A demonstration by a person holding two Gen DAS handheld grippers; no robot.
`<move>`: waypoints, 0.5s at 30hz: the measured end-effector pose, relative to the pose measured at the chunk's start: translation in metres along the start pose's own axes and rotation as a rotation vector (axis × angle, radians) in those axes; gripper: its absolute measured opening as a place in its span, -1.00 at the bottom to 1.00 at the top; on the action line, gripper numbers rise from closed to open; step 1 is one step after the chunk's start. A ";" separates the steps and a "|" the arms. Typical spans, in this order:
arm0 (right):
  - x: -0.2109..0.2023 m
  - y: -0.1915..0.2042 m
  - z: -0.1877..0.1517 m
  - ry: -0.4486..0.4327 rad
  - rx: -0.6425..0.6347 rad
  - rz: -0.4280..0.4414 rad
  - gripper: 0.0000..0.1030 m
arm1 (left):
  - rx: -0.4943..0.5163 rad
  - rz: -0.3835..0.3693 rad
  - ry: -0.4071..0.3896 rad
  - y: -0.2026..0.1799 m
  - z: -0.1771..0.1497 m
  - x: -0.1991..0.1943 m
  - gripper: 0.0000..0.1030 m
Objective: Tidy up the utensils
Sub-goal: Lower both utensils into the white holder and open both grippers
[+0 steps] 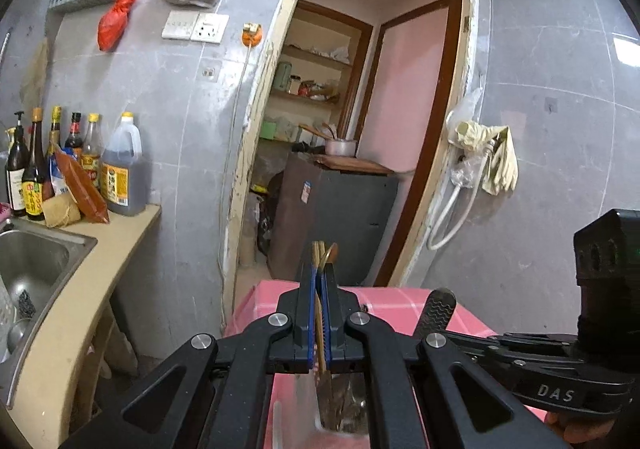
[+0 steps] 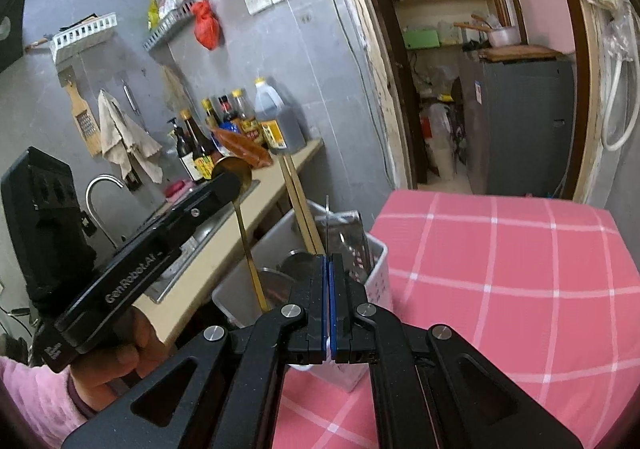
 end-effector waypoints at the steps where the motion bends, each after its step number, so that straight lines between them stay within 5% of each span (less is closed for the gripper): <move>1: 0.001 -0.001 0.000 0.005 0.002 0.000 -0.97 | -0.002 -0.004 0.013 0.000 -0.002 0.000 -0.93; 7: 0.005 0.001 -0.009 0.037 0.005 -0.008 -0.96 | -0.053 -0.031 0.081 0.004 -0.013 -0.002 -0.93; 15: -0.007 -0.004 -0.010 0.006 0.024 -0.038 -0.66 | -0.131 -0.070 0.127 0.009 -0.023 -0.009 -0.76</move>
Point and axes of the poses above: each gripper's, at about its wrist camera, not at the fingertips, and x roughly the way its jaws point, y to its left, z to its top, the point moved 8 cm from there along x, roughly the way its jaws point, and after that the axes turned 12 degrees about -z, right-handed, at the moved point
